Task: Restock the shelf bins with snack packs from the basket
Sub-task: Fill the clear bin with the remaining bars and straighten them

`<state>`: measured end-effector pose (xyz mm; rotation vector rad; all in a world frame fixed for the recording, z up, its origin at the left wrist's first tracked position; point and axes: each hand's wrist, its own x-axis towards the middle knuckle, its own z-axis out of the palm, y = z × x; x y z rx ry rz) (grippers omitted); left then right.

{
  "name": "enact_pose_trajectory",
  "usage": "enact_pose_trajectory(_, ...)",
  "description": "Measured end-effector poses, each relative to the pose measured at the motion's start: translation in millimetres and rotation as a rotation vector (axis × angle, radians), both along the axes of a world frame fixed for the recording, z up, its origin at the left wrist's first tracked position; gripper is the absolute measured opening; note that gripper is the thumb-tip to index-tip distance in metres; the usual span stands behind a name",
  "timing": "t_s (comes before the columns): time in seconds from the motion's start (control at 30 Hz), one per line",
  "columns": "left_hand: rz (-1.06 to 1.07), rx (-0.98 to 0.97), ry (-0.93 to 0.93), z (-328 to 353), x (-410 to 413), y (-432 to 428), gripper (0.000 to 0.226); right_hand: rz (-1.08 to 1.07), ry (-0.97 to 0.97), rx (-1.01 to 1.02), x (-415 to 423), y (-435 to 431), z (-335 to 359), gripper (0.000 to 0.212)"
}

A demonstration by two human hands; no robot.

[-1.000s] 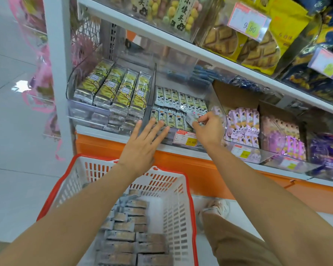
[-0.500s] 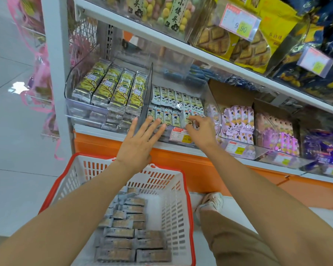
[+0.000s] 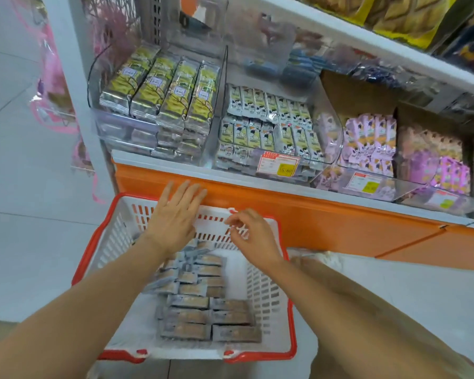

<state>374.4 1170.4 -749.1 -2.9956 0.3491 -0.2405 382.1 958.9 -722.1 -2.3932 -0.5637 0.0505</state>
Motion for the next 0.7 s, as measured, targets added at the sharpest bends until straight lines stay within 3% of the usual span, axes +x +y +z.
enact_pose_trajectory(0.13, 0.11, 0.094, 0.258, -26.0, 6.5, 8.5, 0.087, 0.074, 0.215, -0.196, -14.8, 0.5, -63.0, 0.02)
enact_pose_trajectory(0.27, 0.18, 0.084, 0.314, -57.5, 9.6, 9.7, 0.084, 0.154, 0.384, -0.418, -29.7, -0.5, -111.3, 0.023)
enact_pose_trajectory(0.37, 0.177, -0.059, 0.242, -79.1, 10.1, 10.0, 0.08, 0.162, 0.538, -0.487, -32.9, -3.6, -136.2, 0.022)
enact_pose_trajectory(0.6, 0.154, -0.103, 0.152, -98.1, 11.0, 10.7, 0.076, 0.179, 0.756, -0.633, -35.0, -12.4, -173.0, 0.042)
enact_pose_trajectory(0.7, 0.164, -0.127, 0.137, -104.1, 12.0, 10.9, 0.079, 0.249, 0.751, -0.709, -35.5, -15.4, -182.9, 0.045)
